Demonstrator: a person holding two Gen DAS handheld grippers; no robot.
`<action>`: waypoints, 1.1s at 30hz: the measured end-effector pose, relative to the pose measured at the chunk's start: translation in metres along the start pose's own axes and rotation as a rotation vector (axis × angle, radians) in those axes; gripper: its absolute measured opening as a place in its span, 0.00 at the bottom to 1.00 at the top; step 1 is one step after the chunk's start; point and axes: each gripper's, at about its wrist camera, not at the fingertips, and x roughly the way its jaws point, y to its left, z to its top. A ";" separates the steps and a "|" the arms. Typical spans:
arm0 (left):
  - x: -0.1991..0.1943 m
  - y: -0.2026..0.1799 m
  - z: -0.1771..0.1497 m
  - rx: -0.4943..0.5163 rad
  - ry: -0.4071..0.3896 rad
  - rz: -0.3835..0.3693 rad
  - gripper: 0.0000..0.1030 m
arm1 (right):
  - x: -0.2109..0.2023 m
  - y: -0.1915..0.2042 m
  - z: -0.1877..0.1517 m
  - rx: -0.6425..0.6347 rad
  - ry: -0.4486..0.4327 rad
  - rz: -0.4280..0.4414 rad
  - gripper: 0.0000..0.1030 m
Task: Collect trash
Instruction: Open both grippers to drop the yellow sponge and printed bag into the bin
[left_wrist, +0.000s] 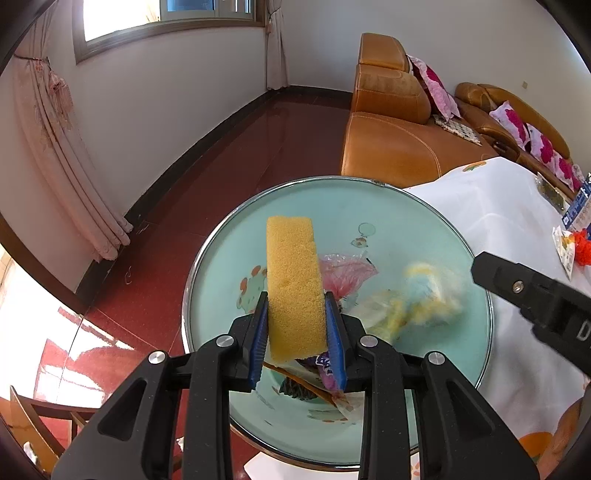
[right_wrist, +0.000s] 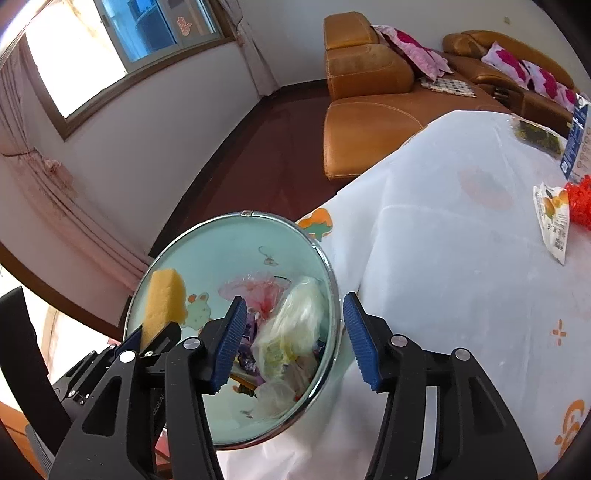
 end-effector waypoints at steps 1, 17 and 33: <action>0.000 0.000 0.000 0.001 0.000 0.001 0.28 | -0.002 -0.001 0.000 0.005 -0.005 0.002 0.53; -0.014 -0.016 -0.007 0.025 -0.013 0.032 0.60 | -0.056 -0.031 -0.015 0.015 -0.150 -0.081 0.61; -0.046 -0.046 -0.021 0.060 -0.042 0.052 0.87 | -0.090 -0.075 -0.039 0.097 -0.196 -0.130 0.80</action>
